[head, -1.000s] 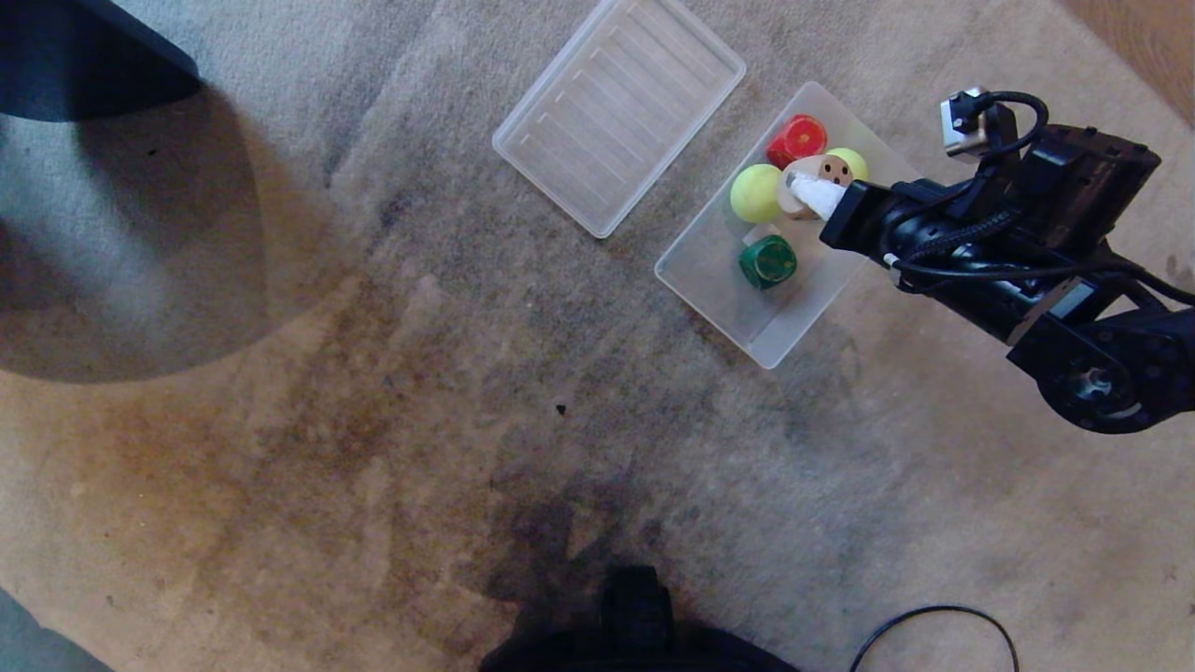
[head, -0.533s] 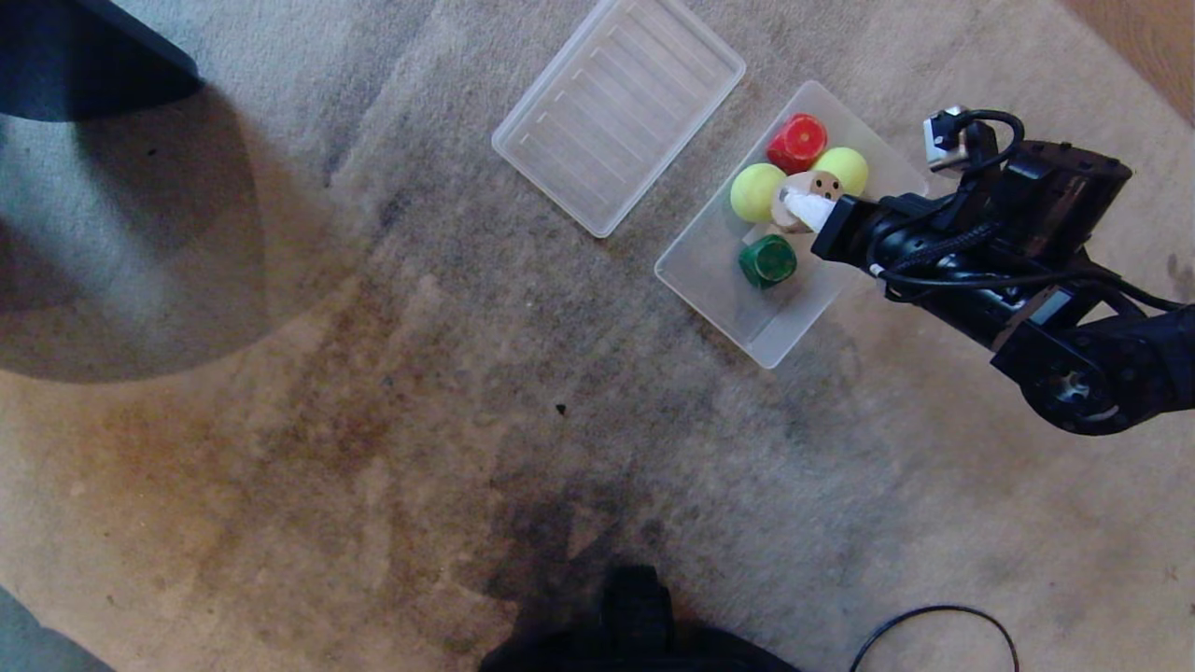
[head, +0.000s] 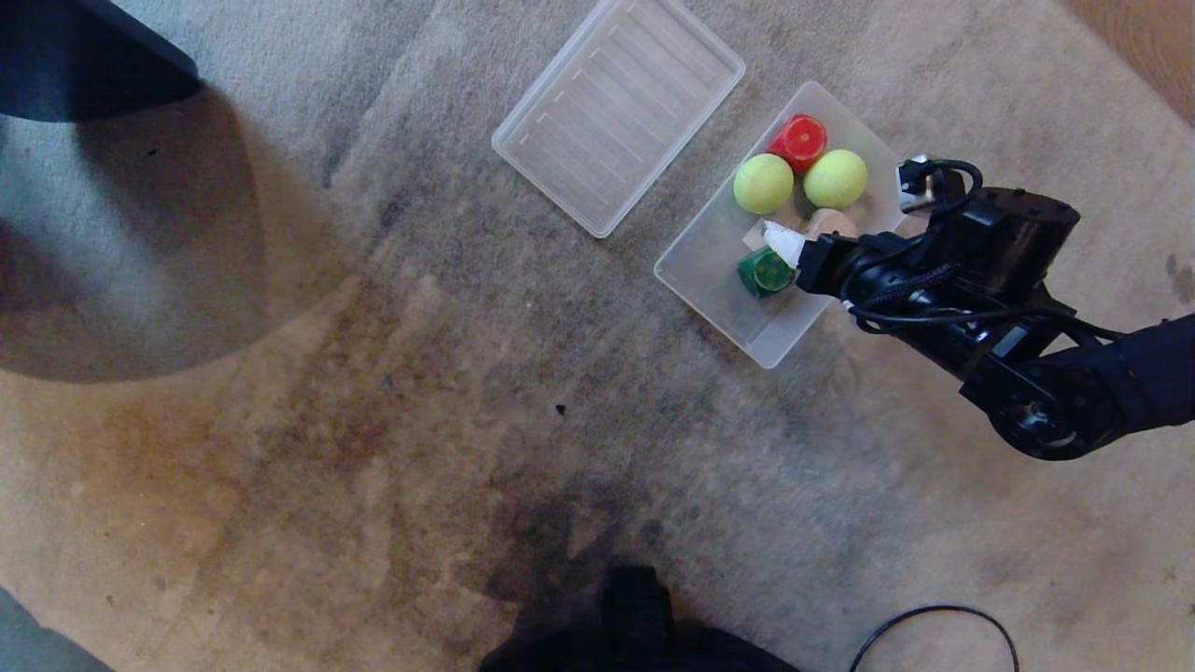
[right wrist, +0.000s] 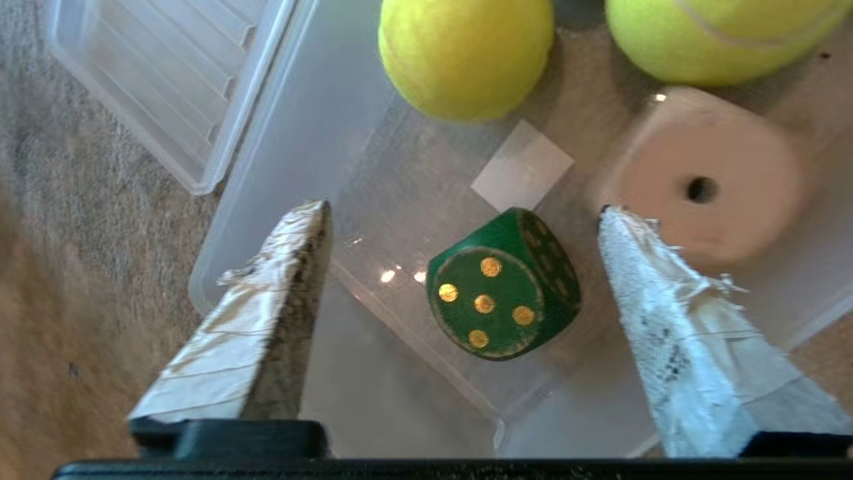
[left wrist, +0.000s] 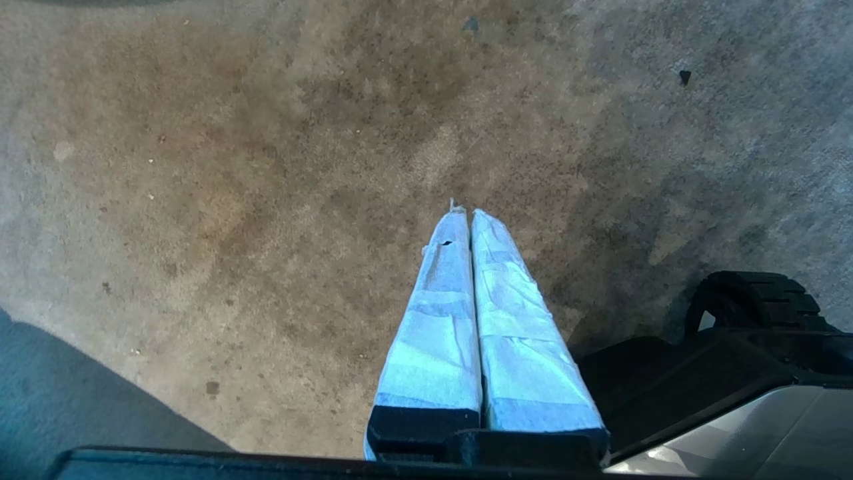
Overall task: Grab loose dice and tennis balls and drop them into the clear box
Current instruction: Put the toys in the box
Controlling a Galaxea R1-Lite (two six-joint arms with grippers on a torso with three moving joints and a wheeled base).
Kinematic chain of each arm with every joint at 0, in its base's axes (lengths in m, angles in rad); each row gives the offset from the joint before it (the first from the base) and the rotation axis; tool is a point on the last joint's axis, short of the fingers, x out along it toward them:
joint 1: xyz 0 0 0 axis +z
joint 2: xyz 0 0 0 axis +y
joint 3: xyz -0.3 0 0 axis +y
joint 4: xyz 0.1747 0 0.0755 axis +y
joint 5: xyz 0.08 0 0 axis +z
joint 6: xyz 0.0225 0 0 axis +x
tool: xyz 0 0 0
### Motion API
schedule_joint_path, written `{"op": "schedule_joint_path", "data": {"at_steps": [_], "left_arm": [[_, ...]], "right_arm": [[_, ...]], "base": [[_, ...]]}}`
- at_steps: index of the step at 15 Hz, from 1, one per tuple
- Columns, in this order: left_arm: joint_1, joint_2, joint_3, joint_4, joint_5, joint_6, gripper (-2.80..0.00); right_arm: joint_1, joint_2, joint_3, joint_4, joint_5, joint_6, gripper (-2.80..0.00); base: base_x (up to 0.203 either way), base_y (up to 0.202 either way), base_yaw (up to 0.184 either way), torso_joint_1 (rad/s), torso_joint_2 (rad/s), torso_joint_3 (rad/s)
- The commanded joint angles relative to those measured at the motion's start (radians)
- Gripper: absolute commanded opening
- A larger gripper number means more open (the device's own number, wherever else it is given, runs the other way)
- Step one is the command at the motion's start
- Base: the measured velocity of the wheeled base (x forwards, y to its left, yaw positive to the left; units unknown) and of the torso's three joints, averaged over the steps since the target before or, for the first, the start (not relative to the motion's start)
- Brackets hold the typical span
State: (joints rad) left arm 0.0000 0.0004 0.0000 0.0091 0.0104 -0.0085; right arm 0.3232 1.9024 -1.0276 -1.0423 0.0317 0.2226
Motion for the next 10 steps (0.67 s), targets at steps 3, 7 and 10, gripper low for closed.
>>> {"op": "schedule_joint_path", "data": {"at_steps": [3,7,10], "left_arm": [[0.0,0.0,0.002,0.0,0.0,-0.001,-2.8],[0.0,0.0,0.002,0.0,0.0,-0.001,-2.8],[0.0,0.0,0.002,0.0,0.0,-0.001,-2.8]], "right_arm": [[-0.003,-0.008,0.029,-0.001,0.0,-0.015,0.0],[-0.01,-0.075,0.13,0.004,-0.001,-0.052,0.0],[-0.01,-0.075,0.13,0.004,-0.001,-0.052,-2.8]], "base": [[0.0,0.0,0.0,0.0,0.0,0.0],[0.0,0.0,0.0,0.0,0.0,0.0],[0.0,0.0,0.0,0.0,0.0,0.0]]}}
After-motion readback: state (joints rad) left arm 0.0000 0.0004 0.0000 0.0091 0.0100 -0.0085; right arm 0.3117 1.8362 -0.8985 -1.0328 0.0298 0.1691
